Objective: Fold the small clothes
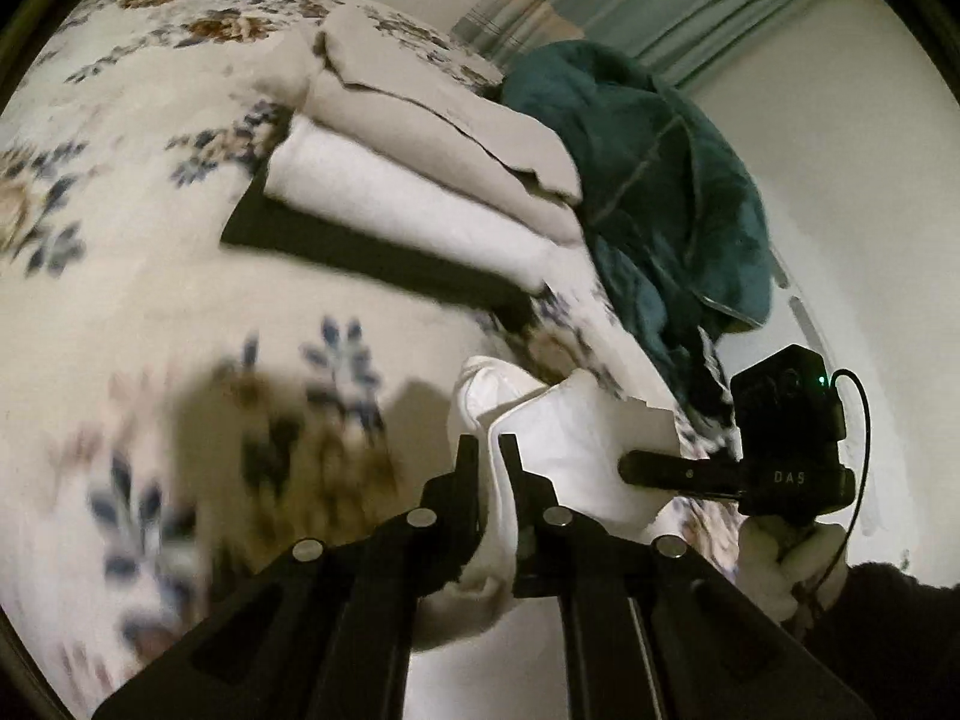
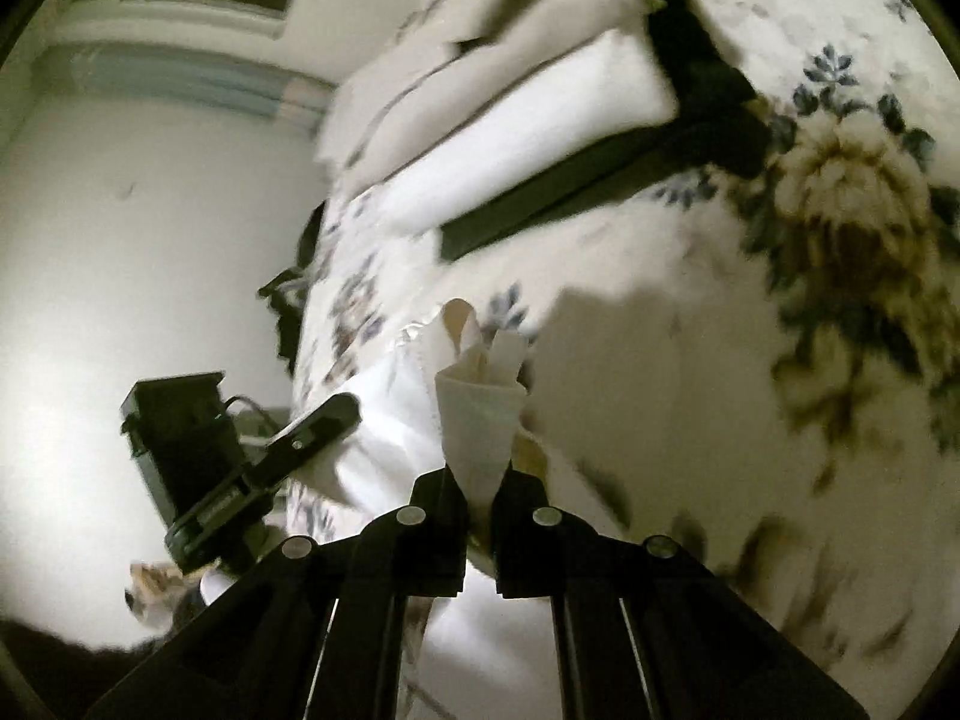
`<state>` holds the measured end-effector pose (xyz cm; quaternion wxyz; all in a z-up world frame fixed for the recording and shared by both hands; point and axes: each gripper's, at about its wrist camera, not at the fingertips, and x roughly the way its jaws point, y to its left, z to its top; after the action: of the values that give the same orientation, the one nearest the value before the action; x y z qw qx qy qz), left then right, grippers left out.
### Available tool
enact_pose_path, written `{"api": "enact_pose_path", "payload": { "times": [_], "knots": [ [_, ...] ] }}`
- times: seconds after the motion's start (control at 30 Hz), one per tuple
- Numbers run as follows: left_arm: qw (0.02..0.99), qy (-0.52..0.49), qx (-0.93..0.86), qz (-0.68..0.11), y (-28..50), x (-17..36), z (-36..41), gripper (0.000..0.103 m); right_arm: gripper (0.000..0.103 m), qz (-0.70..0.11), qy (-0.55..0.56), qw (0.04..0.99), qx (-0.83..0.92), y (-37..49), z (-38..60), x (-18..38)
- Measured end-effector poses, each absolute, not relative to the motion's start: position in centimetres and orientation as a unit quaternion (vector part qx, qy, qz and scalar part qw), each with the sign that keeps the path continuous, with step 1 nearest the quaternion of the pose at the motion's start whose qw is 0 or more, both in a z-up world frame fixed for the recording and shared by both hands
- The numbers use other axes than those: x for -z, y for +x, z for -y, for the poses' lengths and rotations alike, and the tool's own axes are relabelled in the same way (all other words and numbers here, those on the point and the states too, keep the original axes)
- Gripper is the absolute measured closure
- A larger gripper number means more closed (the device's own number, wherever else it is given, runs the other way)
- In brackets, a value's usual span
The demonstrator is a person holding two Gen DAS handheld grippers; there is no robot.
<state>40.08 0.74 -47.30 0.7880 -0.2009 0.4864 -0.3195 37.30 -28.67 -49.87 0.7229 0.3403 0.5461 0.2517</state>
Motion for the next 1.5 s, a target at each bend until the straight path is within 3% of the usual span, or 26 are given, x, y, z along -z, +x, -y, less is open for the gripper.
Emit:
{"api": "enact_pose_path", "payload": {
  "times": [0.03, 0.13, 0.17, 0.2, 0.23, 0.3, 0.4, 0.57, 0.73, 0.87, 1.07, 1.13, 1.17, 1.2, 1.23, 1.27, 1.5],
  "knots": [
    [0.782, -0.206, 0.32, -0.494, 39.2, 47.5, -1.3, 0.096, 0.097, -0.544, 0.33, 0.726, -0.261, 35.6, 28.5, 49.2],
    [0.751, -0.213, 0.314, -0.54, 33.5, 48.6, -3.2, 0.068, 0.093, -0.564, 0.31, 0.706, -0.294, 30.9, 26.5, 48.3],
    [0.742, -0.217, 0.306, -0.555, 31.8, 49.1, -4.1, 0.048, 0.088, -0.585, 0.291, 0.694, -0.302, 29.1, 25.6, 48.6],
    [0.737, -0.22, 0.296, -0.567, 30.8, 49.5, -4.8, 0.04, 0.071, -0.608, 0.272, 0.682, -0.302, 26.9, 25.6, 49.0],
    [0.733, -0.224, 0.283, -0.576, 29.8, 49.9, -5.6, 0.04, 0.05, -0.628, 0.265, 0.664, -0.306, 24.3, 27.5, 49.4],
    [0.726, -0.247, 0.247, -0.593, 28.2, 50.6, -7.6, 0.04, 0.037, -0.65, 0.274, 0.642, -0.302, 21.4, 28.4, 50.5],
    [0.73, -0.273, 0.208, -0.591, 28.2, 50.9, -8.9, 0.04, 0.037, -0.648, 0.329, 0.625, -0.285, 19.3, 29.9, 51.5],
    [0.743, -0.218, 0.189, -0.604, 32.2, 51.3, -5.0, 0.04, 0.037, -0.611, 0.396, 0.654, -0.207, 20.1, 31.8, 52.4],
    [0.708, -0.229, 0.114, -0.659, 31.8, 53.1, -4.3, 0.04, 0.037, -0.627, 0.386, 0.667, -0.117, 21.6, 30.4, 52.0],
    [0.678, -0.293, 0.076, -0.67, 28.4, 52.7, -5.8, 0.04, 0.037, -0.636, 0.474, 0.605, -0.071, 18.9, 29.5, 53.2],
    [0.554, -0.493, 0.071, -0.667, 27.3, 59.4, -6.0, 0.041, 0.037, -0.629, 0.556, 0.544, 0.013, 14.7, 28.5, 57.9],
    [0.566, -0.508, 0.06, -0.646, 27.8, 59.9, -6.2, 0.045, 0.038, -0.597, 0.592, 0.54, 0.035, 14.3, 29.0, 59.1],
    [0.575, -0.506, 0.059, -0.64, 28.0, 59.7, -6.2, 0.067, 0.04, -0.585, 0.6, 0.544, 0.041, 14.3, 29.2, 59.2],
    [0.592, -0.488, 0.059, -0.639, 28.3, 59.3, -6.1, 0.102, 0.06, -0.575, 0.603, 0.551, 0.044, 14.3, 29.4, 59.1],
    [0.605, -0.468, 0.06, -0.641, 28.4, 58.9, -6.0, 0.101, 0.091, -0.577, 0.592, 0.561, 0.051, 14.2, 29.7, 58.8],
    [0.621, -0.451, 0.063, -0.639, 28.4, 58.3, -6.0, 0.101, 0.098, -0.583, 0.58, 0.567, 0.055, 13.6, 30.3, 58.3],
    [0.669, -0.334, 0.072, -0.66, 28.6, 57.5, -5.9, 0.1, 0.099, -0.611, 0.508, 0.602, 0.084, 11.9, 29.7, 56.6]
  ]
}}
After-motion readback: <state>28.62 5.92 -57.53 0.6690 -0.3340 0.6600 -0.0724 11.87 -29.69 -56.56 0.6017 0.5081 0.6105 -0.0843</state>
